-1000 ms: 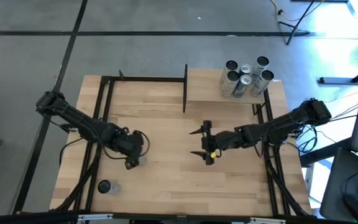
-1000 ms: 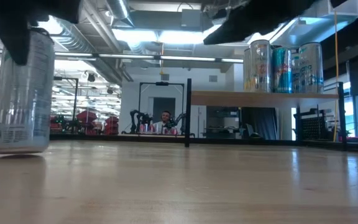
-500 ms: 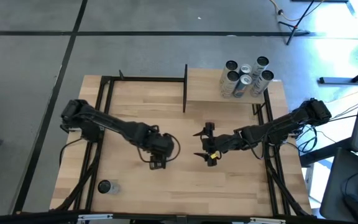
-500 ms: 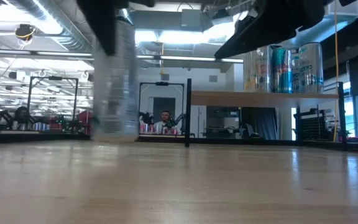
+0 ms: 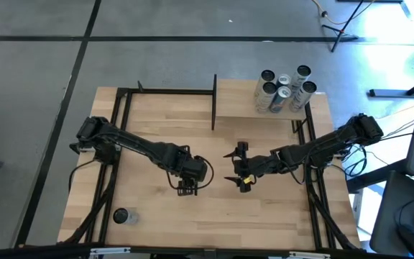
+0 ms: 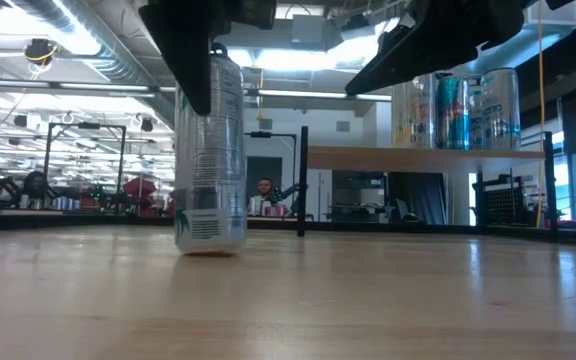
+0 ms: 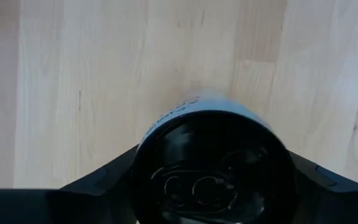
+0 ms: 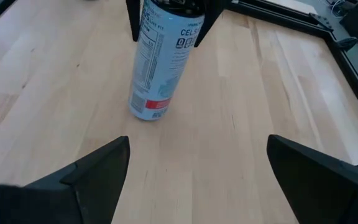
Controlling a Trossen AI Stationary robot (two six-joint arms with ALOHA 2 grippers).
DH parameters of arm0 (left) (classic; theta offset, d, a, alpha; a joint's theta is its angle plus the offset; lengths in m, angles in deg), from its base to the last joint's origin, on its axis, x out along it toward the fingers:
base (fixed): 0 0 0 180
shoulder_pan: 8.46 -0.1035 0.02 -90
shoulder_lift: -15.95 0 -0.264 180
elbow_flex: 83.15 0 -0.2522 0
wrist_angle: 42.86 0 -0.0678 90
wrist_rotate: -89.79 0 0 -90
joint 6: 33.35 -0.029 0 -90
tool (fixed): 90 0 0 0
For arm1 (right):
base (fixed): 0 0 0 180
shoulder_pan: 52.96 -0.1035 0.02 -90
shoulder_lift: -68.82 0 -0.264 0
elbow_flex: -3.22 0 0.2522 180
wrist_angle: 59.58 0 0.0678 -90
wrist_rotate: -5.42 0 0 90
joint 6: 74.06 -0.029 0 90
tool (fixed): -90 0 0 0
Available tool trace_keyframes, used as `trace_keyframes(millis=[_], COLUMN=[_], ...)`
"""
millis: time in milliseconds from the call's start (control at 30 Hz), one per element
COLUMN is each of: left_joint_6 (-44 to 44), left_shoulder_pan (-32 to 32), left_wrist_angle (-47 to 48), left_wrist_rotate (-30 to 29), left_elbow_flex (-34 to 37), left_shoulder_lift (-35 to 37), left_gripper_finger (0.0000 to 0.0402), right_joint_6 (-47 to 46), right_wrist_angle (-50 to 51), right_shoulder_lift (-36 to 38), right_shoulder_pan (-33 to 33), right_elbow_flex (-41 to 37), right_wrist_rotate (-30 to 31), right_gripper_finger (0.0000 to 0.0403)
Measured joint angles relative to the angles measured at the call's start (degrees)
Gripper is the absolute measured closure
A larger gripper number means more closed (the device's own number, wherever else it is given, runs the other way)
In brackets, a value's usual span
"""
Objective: Place canned beverage on shelf
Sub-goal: Put the white and pink soda can on the shelf
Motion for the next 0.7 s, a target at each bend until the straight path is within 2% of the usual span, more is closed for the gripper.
trace_keyframes(millis=[200, 433, 567, 633, 700], left_joint_6=[-1.36, -2.05, 0.27, 2.71, 6.01], left_shoulder_pan=[0.10, 0.76, 2.71, 3.93, 4.83], left_wrist_angle=[0.53, 6.62, 8.33, 7.62, 6.08], left_wrist_rotate=[-0.17, -1.27, -10.31, -16.83, -20.52], left_elbow_flex=[-0.15, -3.56, -1.00, 2.66, 7.54], left_shoulder_lift=[0.22, 4.58, 11.17, 15.44, 19.63], left_gripper_finger=[0.0107, 0.0102, 0.0102, 0.0102, 0.0102], right_joint_6=[0.00, -0.04, -0.44, 0.08, 1.47], right_wrist_angle=[-0.09, -0.24, -1.87, -4.22, -8.52], right_shoulder_lift=[0.00, 0.02, -0.68, -2.18, -4.81], right_shoulder_pan=[0.02, 0.02, 0.02, 0.02, 0.02], right_elbow_flex=[-0.02, -0.04, -0.04, -0.04, -0.04], right_wrist_rotate=[0.00, -0.49, -6.01, -10.34, -14.65], right_gripper_finger=[0.0040, 0.0040, 0.0040, 0.0040, 0.0040])
